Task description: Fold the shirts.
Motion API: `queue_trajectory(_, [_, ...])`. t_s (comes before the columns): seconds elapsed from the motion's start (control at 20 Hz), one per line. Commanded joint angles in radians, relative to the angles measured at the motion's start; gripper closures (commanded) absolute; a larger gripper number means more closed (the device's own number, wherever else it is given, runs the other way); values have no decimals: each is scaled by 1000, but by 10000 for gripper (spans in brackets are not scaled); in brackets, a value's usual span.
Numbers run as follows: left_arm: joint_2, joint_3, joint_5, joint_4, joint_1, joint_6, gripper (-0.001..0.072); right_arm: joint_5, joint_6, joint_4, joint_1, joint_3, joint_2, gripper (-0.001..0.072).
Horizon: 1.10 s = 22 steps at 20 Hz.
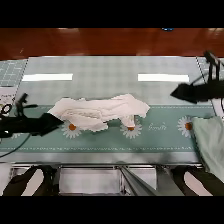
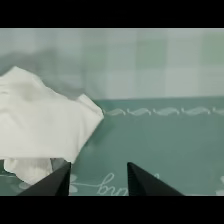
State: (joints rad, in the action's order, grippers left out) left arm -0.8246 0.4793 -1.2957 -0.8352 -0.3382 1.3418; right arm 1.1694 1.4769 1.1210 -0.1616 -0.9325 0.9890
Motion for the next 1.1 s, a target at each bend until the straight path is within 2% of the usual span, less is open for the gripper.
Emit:
queue_trajectory(0.0, [-14,-183,82,175,107,-51,200,-61,-105,-196,-163,348,-146,305])
queue_trajectory(0.25, [-42,-201,551,338,374,-51,200,-69,-128,-230,-166,446,-144,305])
queue_trajectory(0.4, [-109,-198,727,358,484,-47,200,-47,-128,-230,-166,447,-144,305])
queue_trajectory(0.5, [-173,-180,744,357,512,-53,204,-51,-123,-232,-134,447,-144,305])
queue_trajectory(0.55, [-198,-164,735,357,509,-59,394,-56,-106,-232,-94,447,-144,305])
queue_trajectory(0.6, [-208,-150,726,357,502,-87,679,-74,-89,-232,-43,447,-144,305])
queue_trajectory(0.75, [-207,-90,640,356,454,-170,683,-158,-28,-238,100,446,-130,305])
queue_trajectory(0.85, [-207,-63,577,356,411,-182,683,-210,-23,-302,175,446,-68,305])
queue_trajectory(1.05, [-207,-51,542,357,382,-199,683,-369,-114,-447,330,434,105,305])
